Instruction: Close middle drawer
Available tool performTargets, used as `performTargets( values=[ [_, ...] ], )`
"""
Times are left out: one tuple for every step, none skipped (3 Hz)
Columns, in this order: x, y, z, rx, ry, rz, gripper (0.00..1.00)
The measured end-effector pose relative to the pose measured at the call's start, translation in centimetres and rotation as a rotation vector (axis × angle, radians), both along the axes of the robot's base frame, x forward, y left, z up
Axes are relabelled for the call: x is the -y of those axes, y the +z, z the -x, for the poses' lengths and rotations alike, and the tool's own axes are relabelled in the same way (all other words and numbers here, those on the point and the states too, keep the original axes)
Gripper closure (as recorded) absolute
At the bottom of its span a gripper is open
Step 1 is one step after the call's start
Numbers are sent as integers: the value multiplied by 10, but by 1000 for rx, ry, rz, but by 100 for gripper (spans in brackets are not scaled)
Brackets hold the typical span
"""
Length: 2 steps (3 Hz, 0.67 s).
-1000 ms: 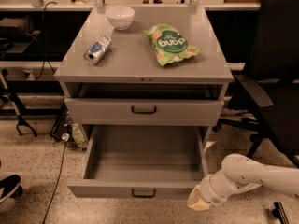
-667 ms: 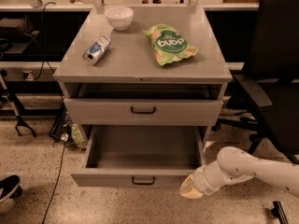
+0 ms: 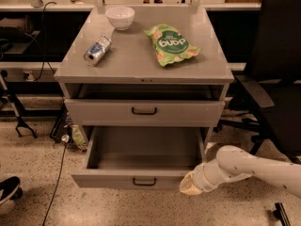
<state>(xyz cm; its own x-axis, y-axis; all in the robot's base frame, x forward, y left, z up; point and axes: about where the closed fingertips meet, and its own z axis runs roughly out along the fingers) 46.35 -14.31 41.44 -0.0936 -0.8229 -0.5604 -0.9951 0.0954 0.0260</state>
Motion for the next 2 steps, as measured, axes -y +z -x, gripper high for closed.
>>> performTargets(
  values=[
    [-13,-5,-23,44,51,-13,100],
    [-13,-5,-23,44,51,-13,100]
  ],
)
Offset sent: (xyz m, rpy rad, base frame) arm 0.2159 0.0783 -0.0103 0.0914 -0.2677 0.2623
